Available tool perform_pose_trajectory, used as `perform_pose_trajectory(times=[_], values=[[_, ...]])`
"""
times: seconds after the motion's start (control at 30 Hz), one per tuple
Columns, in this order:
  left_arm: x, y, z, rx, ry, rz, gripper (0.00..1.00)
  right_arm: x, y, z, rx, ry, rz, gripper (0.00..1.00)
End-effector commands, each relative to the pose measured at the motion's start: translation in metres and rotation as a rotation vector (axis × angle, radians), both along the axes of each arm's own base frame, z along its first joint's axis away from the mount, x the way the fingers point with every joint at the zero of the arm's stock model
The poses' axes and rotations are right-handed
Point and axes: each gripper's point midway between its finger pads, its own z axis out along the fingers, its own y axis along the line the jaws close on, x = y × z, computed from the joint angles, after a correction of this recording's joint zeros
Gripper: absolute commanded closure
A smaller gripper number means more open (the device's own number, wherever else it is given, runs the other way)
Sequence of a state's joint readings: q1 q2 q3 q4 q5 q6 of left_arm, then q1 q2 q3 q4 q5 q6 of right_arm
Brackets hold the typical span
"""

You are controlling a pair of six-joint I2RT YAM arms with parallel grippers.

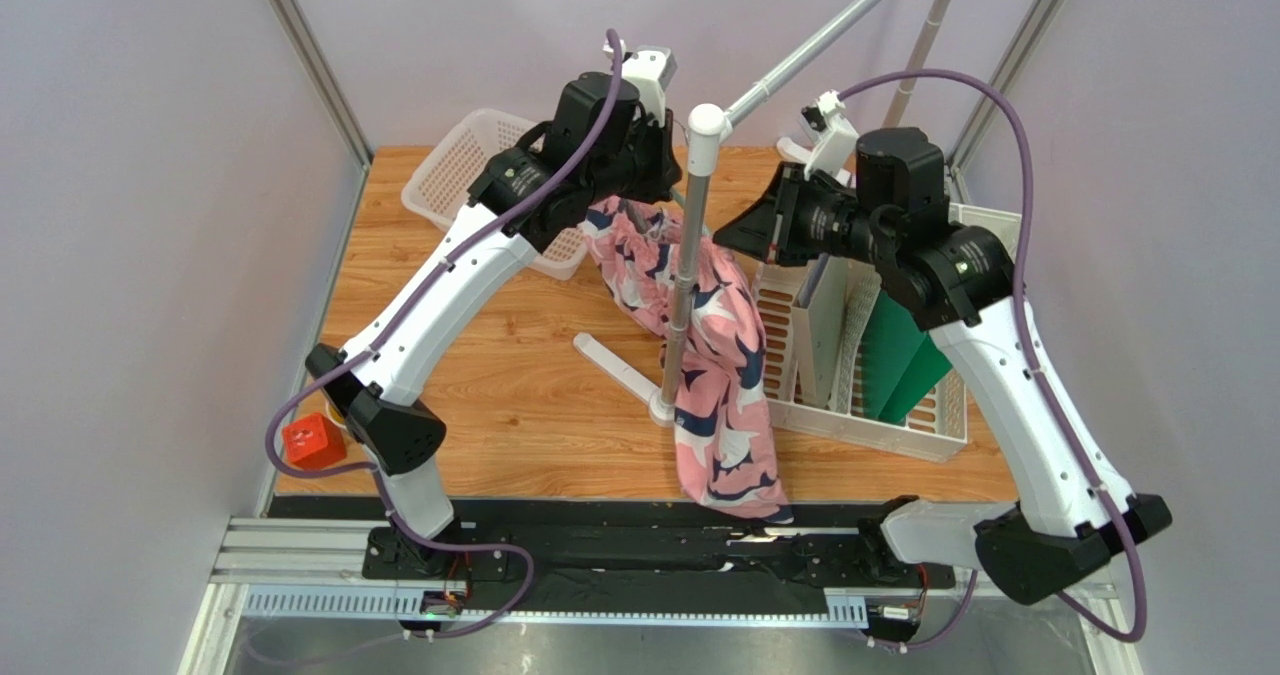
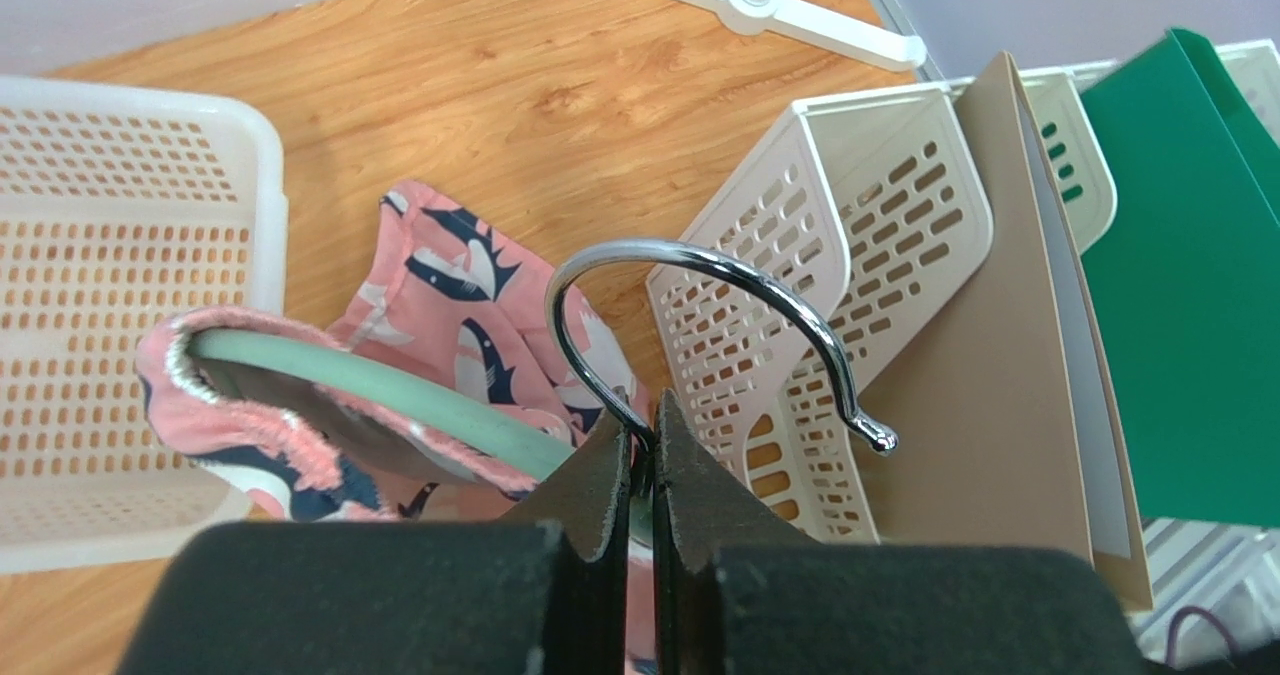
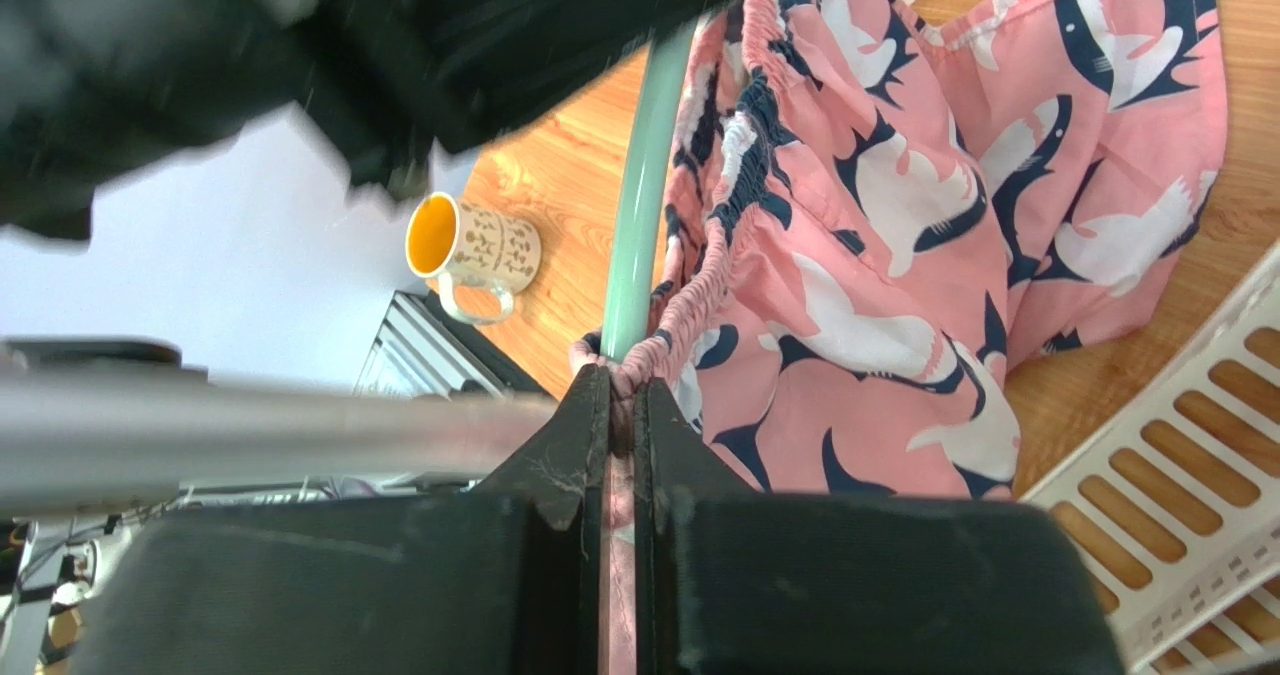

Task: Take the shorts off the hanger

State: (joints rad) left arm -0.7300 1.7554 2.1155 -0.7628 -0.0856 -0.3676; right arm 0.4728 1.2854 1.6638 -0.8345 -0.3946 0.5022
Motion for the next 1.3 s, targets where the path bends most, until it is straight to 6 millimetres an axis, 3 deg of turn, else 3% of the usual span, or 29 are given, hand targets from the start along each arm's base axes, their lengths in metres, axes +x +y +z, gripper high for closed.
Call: perform_pose_trajectory(times=[0.0,0.27,0.47,0.73,0.9,1.1,1.2,1.23,1.27], values=[[0.019,0.021,0.029,-0.118,-0.012,0.128,1.0,-0.025,-0.01,0.003,-0.002,-0.05,0.043,1.0],[0.04,0.042,0.038,-0.248,0.034,0.213,1.0,-0.063,-0.029,-0.01,-0.009,-0.125,0.071,1.0],[0.048,0.041,0.04,-0.371,0.108,0.229,1.0,-0.092,-0.034,-0.027,0.03,-0.172,0.127,1.0],[0.053,0.043,0.044,-0.452,0.128,0.257,1.0,-0.116,-0.037,-0.021,0.065,-0.241,0.191,1.0],[0.044,0.039,0.048,-0.525,0.159,0.237,1.0,-0.109,-0.04,-0.032,0.035,-0.208,0.15,1.0],[0.021,0.022,0.055,-0.608,0.232,0.117,1.0,-0.092,-0.036,-0.028,0.055,-0.18,0.102,1.0],[0.009,0.017,0.052,-0.608,0.263,0.059,1.0,-0.077,-0.024,-0.019,0.078,-0.166,0.112,1.0],[0.006,0.017,0.052,-0.606,0.267,0.051,1.0,-0.064,-0.018,-0.026,0.062,-0.128,0.105,1.0],[0.0,0.019,0.047,-0.602,0.275,0.05,1.0,-0.058,-0.017,-0.012,0.069,-0.144,0.092,1.0]])
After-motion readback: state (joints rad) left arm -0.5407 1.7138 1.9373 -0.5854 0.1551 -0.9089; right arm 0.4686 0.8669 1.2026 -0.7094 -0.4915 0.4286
